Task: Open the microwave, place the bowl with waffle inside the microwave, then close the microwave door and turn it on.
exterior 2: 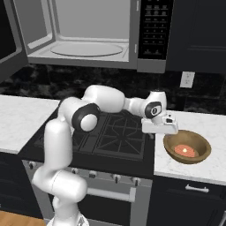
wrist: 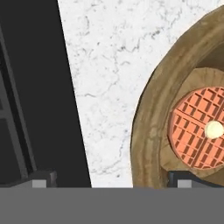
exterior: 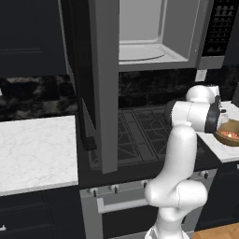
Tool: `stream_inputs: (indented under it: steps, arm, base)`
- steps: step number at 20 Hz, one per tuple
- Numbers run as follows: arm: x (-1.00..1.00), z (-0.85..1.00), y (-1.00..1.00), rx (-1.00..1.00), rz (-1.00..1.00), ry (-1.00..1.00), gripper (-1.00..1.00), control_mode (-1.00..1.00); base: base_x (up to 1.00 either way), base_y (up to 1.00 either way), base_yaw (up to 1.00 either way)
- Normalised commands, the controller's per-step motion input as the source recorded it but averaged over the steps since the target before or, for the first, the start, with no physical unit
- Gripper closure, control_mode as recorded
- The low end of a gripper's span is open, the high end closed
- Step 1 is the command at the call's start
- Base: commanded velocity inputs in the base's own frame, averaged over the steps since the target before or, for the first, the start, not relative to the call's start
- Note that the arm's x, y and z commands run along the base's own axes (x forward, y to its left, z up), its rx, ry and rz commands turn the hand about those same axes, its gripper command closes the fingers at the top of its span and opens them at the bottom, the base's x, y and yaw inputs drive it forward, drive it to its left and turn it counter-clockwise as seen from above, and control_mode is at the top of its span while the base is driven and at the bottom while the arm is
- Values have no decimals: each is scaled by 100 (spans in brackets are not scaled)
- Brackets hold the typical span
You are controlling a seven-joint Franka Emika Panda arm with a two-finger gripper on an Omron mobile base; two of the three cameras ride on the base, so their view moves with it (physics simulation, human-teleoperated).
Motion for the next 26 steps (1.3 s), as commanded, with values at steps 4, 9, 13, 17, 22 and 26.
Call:
stream_inputs:
  steps: [4, 9, 13, 17, 22, 26]
  arm:
    - [17, -26, -36, -1, 0, 0, -100, -100]
    - [14, -29, -36, -1, 0, 0, -100, -100]
    - [17, -38, -23, -1, 0, 0, -100, -100]
    - [6, -17, -2, 0, 0, 2, -100, -100]
    - [6, -5, -1, 0, 0, 2, 100, -100]
    - [0, 0, -1, 0, 0, 0, 100, -100]
  base:
    - [0, 0, 0]
    - [0, 0, 0]
    - [0, 0, 0]
    - [0, 0, 0]
    - [0, 0, 0]
    - [0, 0, 0]
